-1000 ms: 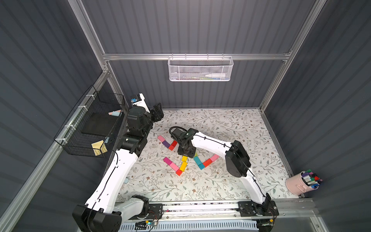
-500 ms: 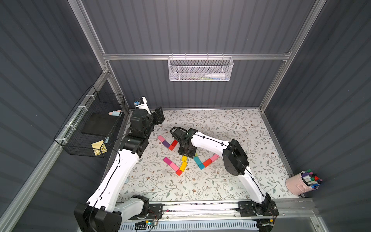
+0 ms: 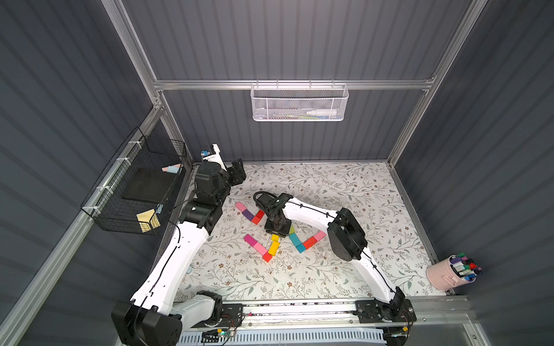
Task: Assemble the letter v with building blocks
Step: Adjust the building block at the center of the board.
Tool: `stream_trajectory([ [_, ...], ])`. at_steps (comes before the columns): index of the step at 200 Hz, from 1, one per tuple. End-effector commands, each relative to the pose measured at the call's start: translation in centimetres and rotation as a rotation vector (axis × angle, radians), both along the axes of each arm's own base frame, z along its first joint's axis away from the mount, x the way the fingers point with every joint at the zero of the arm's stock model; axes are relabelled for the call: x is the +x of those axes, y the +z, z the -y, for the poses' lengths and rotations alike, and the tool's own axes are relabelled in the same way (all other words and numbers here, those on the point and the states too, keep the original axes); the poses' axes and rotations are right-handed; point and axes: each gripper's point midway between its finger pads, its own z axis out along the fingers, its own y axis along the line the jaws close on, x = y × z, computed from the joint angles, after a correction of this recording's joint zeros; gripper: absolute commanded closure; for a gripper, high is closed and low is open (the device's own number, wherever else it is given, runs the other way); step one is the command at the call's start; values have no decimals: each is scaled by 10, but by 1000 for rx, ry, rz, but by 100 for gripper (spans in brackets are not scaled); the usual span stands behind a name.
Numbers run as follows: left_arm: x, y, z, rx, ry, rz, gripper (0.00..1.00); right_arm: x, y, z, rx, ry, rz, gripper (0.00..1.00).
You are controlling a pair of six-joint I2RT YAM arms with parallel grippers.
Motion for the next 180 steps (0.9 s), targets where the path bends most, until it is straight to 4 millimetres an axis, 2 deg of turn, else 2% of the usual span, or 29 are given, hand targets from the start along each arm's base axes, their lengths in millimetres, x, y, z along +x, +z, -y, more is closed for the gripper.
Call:
stream_trajectory([
  [1, 1, -1, -2, 17, 6, 10, 30, -4, -8, 9, -23, -31, -32, 59],
  [50, 3, -4, -1, 19, 4, 3, 30, -6, -10, 16, -24, -45, -39, 67],
  [110, 3, -7, -1, 20, 0, -1, 30, -10, -11, 26, -36, -63, -40, 67],
  [180, 5, -12, 1, 23, -6, -8, 30, -14, -11, 29, -40, -61, -49, 68],
])
